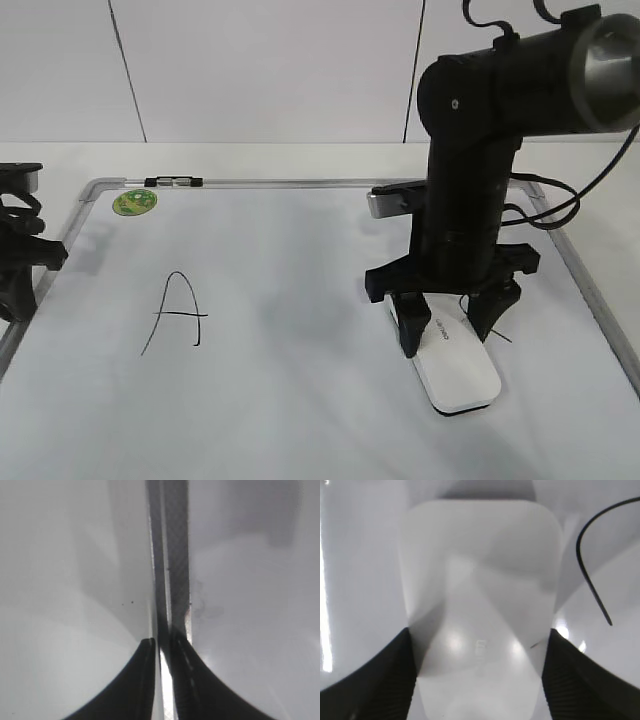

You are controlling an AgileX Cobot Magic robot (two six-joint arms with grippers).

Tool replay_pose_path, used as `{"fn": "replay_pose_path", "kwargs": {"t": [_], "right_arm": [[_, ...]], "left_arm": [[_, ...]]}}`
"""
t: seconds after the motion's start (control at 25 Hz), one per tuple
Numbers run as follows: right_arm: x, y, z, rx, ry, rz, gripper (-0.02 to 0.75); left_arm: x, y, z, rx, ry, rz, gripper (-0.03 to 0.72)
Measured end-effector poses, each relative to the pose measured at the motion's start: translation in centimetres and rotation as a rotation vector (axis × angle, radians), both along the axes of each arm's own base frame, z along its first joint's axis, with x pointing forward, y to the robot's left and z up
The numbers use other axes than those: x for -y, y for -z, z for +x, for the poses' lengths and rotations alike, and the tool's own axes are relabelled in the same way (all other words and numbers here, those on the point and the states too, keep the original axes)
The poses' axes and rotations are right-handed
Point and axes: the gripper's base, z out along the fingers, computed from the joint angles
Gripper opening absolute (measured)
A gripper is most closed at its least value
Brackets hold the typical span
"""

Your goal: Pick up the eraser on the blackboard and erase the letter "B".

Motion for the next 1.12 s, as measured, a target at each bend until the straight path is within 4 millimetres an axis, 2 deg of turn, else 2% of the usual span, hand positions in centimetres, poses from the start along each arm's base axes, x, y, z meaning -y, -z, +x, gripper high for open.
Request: {"fn": "replay_pose_path", "kwargs": {"t": [0.2, 0.32, 0.72, 0.88, 1.12], "right_arm": [[-1.1, 0.0, 0.6, -0.008, -0.018, 0.022, 0.517], [-2.8, 0.2, 0.7, -0.017, -0.066, 0.016, 0.517], [-10.7, 0.0, 1.3, 0.035, -0.207, 0.087, 0.517], [-11.3, 0.0, 2.4, 0.036, -0.188, 0.125, 0.517], [-9.9, 0.1, 3.9, 0.022, -0.121, 0.161, 0.517]], "left_arm": [[0.0, 0.0, 0.0, -0.005, 0.0, 0.0, 0.094], [0.0, 0.0, -0.1, -0.007, 0.0, 0.0, 0.094], [0.0, 0.0, -0.1, -0.014, 0.002, 0.002, 0.094], [0.0, 0.0, -0.1, -0.016, 0.003, 0.003, 0.096], [0.0, 0.0, -0.2, -0.018, 0.003, 0.003, 0.098]]}}
